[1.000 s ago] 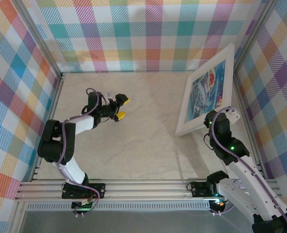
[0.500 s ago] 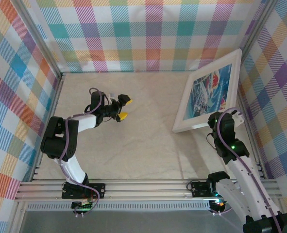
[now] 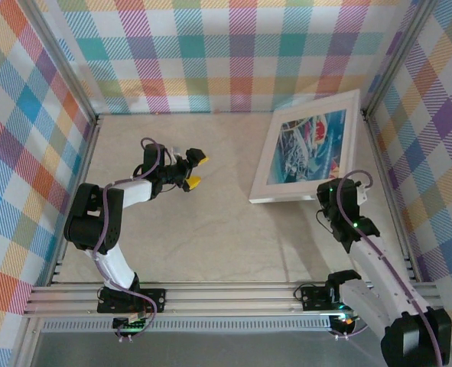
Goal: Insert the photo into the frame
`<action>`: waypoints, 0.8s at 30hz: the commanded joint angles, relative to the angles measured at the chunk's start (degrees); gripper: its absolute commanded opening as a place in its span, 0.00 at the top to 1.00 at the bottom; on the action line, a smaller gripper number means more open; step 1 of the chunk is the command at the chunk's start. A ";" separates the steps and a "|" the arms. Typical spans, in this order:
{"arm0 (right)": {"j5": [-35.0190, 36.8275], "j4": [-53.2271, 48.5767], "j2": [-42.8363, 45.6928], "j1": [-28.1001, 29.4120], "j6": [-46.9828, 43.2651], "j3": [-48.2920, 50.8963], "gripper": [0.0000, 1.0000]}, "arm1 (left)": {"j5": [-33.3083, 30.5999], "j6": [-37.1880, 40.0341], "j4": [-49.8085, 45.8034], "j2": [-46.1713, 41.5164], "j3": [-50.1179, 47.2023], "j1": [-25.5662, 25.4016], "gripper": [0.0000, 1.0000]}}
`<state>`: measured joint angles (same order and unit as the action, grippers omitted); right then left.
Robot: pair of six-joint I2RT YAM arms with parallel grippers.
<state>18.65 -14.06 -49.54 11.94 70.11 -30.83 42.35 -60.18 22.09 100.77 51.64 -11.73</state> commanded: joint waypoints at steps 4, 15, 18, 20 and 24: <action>-6.47 -10.52 -5.66 0.80 -9.16 3.02 1.00 | -0.02 2.75 -3.14 -0.61 1.28 -0.67 0.00; -12.04 -4.57 -12.51 3.77 -7.30 2.39 1.00 | -7.07 13.96 -18.15 -4.31 2.24 -0.93 0.00; -11.99 -2.44 -15.69 5.67 -6.30 1.62 1.00 | -8.73 16.04 -20.68 -5.16 2.21 -1.02 0.00; -11.57 -1.45 -17.75 6.92 -5.27 1.08 1.00 | -9.58 17.11 -22.03 -5.50 2.09 -1.08 0.00; -11.26 0.46 -21.52 9.74 -3.02 0.04 1.00 | -10.33 18.22 -23.03 -5.44 1.91 -1.19 0.00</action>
<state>6.20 -1.06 -67.26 19.09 74.65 -32.08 33.58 -44.91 2.31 96.86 52.47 -11.94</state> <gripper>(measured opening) 0.299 0.998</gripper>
